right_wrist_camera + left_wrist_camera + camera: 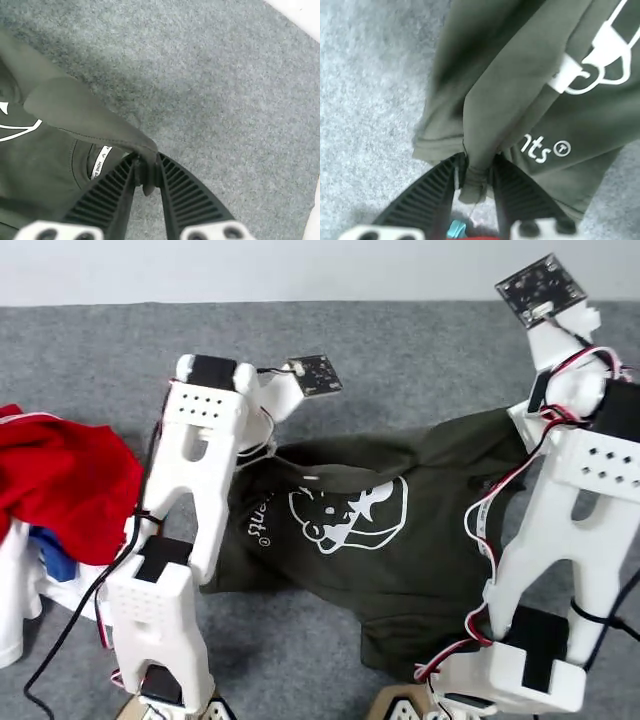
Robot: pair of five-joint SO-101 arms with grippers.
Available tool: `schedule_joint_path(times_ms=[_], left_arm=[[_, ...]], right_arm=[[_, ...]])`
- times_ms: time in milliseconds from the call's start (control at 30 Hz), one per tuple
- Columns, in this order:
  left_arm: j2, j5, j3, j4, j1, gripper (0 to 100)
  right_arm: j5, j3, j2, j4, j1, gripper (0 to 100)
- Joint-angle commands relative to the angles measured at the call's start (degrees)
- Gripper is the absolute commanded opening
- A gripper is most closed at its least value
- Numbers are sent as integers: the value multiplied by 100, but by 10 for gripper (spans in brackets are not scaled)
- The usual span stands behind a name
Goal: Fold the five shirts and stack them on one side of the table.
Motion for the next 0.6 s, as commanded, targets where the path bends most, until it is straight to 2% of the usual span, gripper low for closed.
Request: schedule_joint_path(times_ms=[0,133,333,500,567], left_arm=[[-97,79,-84,158,202,85],[70,70,-110,158,290,2],[-44,79,-189,167,149,5],[-976,132,-418,167,114,5],[-1398,448,-576,167,88,5]], right_arm=[[-35,-114,-101,4,31,10],[-26,-114,-101,4,40,10],[-26,-132,-119,31,48,10],[-26,-141,-356,-31,57,10],[-44,-141,-541,-110,66,10]])
